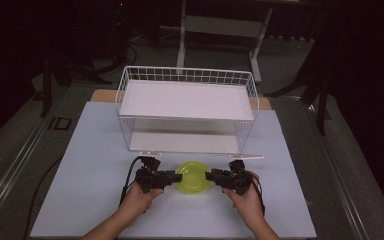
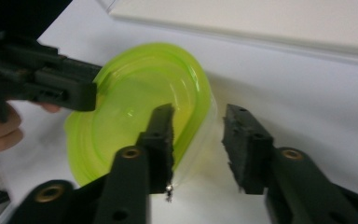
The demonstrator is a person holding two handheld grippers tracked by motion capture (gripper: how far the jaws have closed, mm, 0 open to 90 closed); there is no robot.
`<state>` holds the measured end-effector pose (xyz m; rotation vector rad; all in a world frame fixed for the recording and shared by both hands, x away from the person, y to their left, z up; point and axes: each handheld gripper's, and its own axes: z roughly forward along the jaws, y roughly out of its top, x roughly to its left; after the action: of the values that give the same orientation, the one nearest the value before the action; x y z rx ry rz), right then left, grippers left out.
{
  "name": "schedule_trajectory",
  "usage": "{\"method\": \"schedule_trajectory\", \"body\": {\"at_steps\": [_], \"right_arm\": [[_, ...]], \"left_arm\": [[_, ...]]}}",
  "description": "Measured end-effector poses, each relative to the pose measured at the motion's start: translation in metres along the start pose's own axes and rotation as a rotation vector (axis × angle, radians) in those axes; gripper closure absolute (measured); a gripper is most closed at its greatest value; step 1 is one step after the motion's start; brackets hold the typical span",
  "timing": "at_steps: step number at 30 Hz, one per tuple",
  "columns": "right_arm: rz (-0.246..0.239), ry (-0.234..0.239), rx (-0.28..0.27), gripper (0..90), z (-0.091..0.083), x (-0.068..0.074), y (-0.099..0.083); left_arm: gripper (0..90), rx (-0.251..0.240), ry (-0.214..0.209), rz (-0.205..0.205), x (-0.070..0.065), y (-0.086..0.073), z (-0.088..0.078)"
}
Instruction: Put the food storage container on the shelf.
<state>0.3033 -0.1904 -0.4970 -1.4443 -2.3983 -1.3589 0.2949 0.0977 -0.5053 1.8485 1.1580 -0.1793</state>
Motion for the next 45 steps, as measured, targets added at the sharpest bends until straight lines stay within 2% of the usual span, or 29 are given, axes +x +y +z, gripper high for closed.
{"method": "schedule_trajectory", "body": {"at_steps": [1,2,3,5,7,9,14,20,24,30,34,37,43,45], "right_arm": [[0.002,0.004,-0.004,68.9,0.000,0.001,-0.001],[-0.009,-0.003,-0.011,70.4,-0.001,0.002,-0.002],[-0.003,-0.003,-0.013,73.1,-0.002,0.004,-0.002],[0.008,-0.002,-0.031,76.4,-0.005,0.007,-0.003],[0.027,0.015,-0.059,79.5,-0.009,0.008,-0.003],[-0.003,-0.002,-0.075,79.9,-0.012,0.013,-0.002],[-0.011,0.002,-0.091,80.2,-0.015,0.020,0.003],[-0.016,-0.001,-0.125,80.4,-0.015,0.025,0.014],[-0.013,-0.001,-0.139,80.4,-0.014,0.027,0.023],[0.006,-0.009,-0.147,80.3,-0.006,0.024,0.034],[-0.001,-0.023,-0.158,80.2,0.001,0.024,0.041],[-0.001,-0.032,-0.157,80.2,0.007,0.022,0.046],[0.010,-0.029,-0.177,80.1,0.017,0.014,0.050],[0.016,-0.036,-0.182,80.1,0.019,0.012,0.051]], "left_arm": [[67.2,0.004,-0.001,0.000,-0.001,0.000,0.000],[68.5,0.004,-0.021,-0.003,-0.002,0.000,0.000],[71.7,-0.013,-0.013,-0.001,-0.004,0.000,-0.002],[75.4,-0.015,-0.002,0.038,-0.009,0.002,-0.006],[80.5,-0.040,0.016,0.047,-0.012,0.003,-0.010],[80.7,-0.047,0.015,0.048,-0.012,0.005,-0.012],[81.2,-0.054,0.010,0.041,-0.010,0.009,-0.017],[81.3,-0.109,0.030,0.065,-0.010,0.019,-0.025],[81.3,-0.128,0.035,0.069,-0.007,0.026,-0.029],[81.4,-0.160,0.037,0.051,0.002,0.034,-0.030],[81.4,-0.175,0.046,0.043,0.009,0.038,-0.029],[81.4,-0.177,0.060,0.045,0.014,0.041,-0.027],[81.3,-0.191,0.060,0.049,0.022,0.046,-0.022],[81.2,-0.200,0.076,0.053,0.025,0.048,-0.019]]}}
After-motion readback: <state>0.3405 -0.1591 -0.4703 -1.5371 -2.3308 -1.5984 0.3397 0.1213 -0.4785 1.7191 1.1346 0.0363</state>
